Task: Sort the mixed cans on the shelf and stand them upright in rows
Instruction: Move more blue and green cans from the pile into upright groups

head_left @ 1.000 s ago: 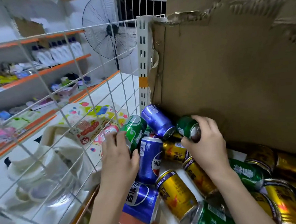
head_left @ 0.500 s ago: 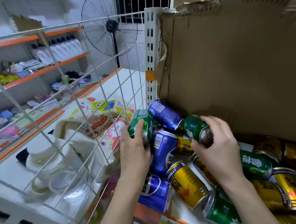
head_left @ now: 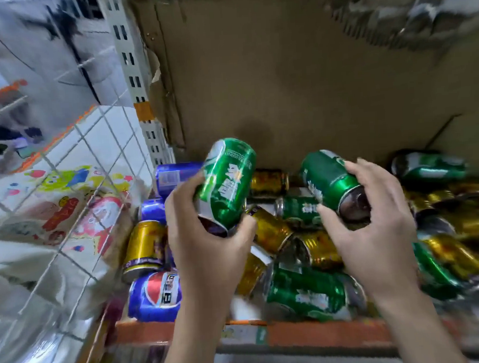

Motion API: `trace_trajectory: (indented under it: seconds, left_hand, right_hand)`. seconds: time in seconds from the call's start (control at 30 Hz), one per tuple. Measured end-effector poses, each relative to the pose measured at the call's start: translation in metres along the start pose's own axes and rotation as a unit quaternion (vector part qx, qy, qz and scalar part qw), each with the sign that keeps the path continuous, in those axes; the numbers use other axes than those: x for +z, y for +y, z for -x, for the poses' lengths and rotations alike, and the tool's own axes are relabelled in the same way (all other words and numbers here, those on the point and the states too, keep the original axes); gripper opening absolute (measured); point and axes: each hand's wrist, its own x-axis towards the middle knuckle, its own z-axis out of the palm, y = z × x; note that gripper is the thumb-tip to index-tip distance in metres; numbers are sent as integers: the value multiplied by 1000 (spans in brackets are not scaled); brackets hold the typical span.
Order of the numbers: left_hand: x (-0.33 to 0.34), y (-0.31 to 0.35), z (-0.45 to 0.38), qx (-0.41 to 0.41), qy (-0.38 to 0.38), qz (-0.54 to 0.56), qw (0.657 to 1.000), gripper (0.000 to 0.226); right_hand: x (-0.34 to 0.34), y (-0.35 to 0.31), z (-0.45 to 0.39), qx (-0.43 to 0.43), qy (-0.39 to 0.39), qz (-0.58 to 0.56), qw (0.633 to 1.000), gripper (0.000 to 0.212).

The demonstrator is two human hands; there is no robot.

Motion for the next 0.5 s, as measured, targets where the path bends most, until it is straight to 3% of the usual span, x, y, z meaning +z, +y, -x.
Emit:
trace_trajectory:
  seconds: [0.13, 0.5]
  left_hand:
    - [39, 24, 35, -39, -91, 88, 991, 65]
    - [170, 132, 171, 4, -264, 95, 960, 67]
  right_hand:
    - [-55, 33, 22, 61, 57, 50, 995, 57]
    - [-235, 175, 100, 148, 152, 164, 963, 53]
